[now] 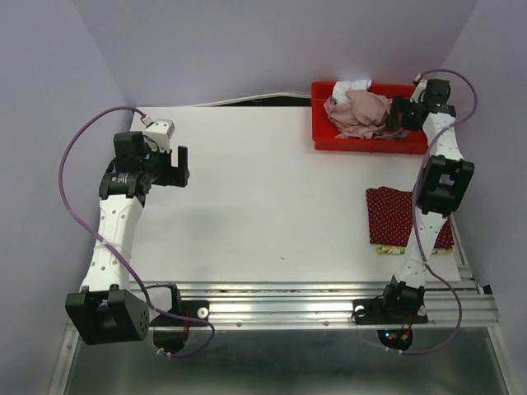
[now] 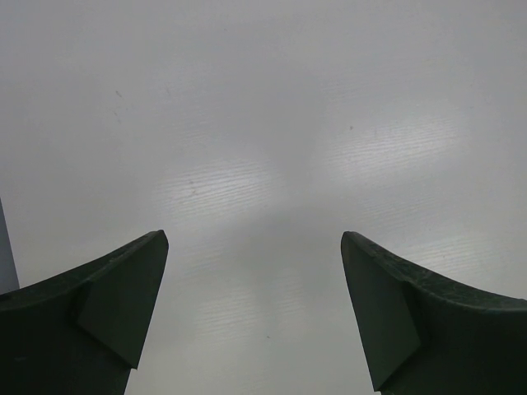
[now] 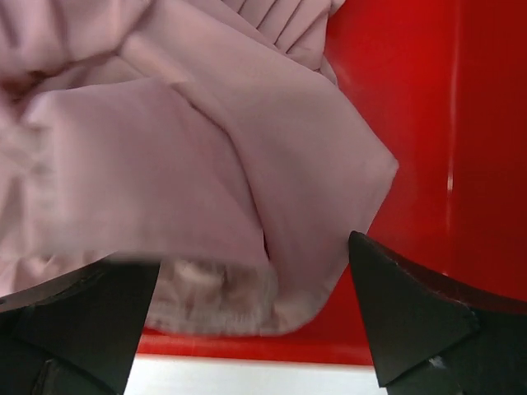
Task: Fold and stack the skirts
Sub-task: Grab the skirt from the pile, then move the skirt to the center of the board
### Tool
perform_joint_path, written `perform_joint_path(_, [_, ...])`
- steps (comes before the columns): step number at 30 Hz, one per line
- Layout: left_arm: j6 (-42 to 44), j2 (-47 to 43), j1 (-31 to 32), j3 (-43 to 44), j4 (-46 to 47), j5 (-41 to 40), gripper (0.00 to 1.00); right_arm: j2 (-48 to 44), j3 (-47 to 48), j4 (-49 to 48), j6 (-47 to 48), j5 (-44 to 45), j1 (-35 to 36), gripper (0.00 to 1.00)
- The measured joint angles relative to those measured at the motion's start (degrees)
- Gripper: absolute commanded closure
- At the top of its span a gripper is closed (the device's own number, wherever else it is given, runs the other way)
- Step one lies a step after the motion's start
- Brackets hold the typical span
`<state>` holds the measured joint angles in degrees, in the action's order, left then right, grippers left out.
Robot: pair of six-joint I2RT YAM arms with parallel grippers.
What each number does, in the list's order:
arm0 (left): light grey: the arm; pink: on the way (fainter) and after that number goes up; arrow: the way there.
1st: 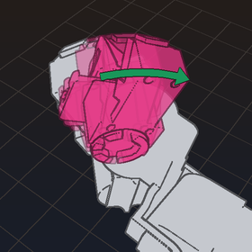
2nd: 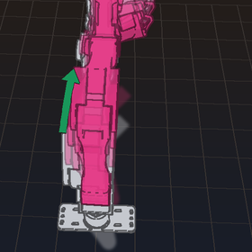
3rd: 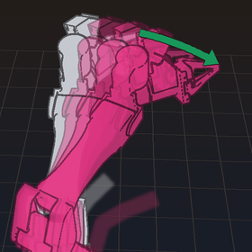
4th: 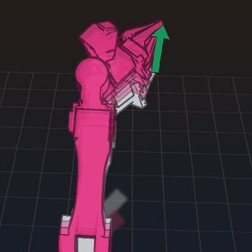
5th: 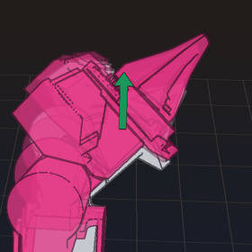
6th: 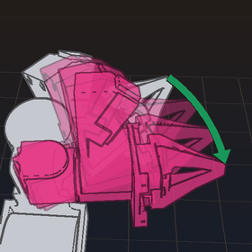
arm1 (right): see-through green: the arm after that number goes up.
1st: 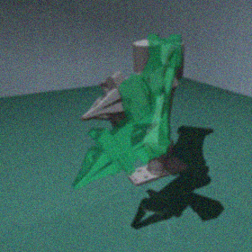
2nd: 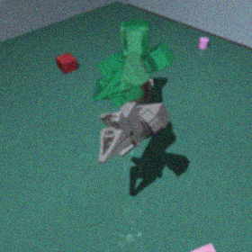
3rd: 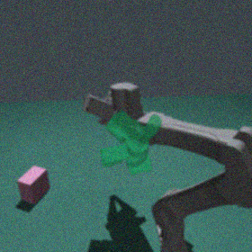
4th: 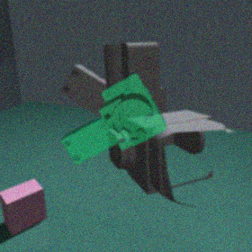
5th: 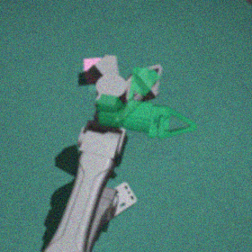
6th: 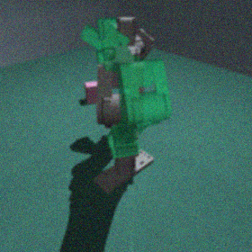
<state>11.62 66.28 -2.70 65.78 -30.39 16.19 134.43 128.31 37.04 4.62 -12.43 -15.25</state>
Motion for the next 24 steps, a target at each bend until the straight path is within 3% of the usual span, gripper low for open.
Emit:
perform_joint_path(2, [0.0,0.0,0.0,0.0,-0.2,-0.2,0.01,2.5,0.0,-1.9,-0.5,0.0,0.3,0.14])
perform_joint_path(3, [0.0,0.0,0.0,0.0,-0.3,-0.3,0.01,3.7,0.2,-2.3,-0.6,0.0,0.3,0.28])
perform_joint_path(5, [-0.1,0.0,0.0,0.0,-0.5,-0.5,0.01,5.6,0.2,-3.0,-1.2,0.0,0.4,0.43])
perform_joint_path(6, [-0.1,0.0,0.0,0.0,-0.6,-0.7,0.01,5.9,0.2,-3.0,-1.1,-0.1,0.4,0.61])
perform_joint_path(10, [-0.2,0.0,0.0,0.0,-0.7,-1.1,0.01,5.8,0.2,-3.5,-2.6,-1.9,0.4,0.98])
perform_joint_path(18, [-0.7,0.0,0.0,1.4,-0.7,-1.5,0.01,-7.0,-0.7,-5.9,-13.0,-12.0,0.4,0.99])
perform_joint_path(24, [-1.1,0.0,0.0,1.5,-0.5,-1.7,0.01,-20.5,-1.1,-13.6,-24.2,-24.1,1.0,0.99])
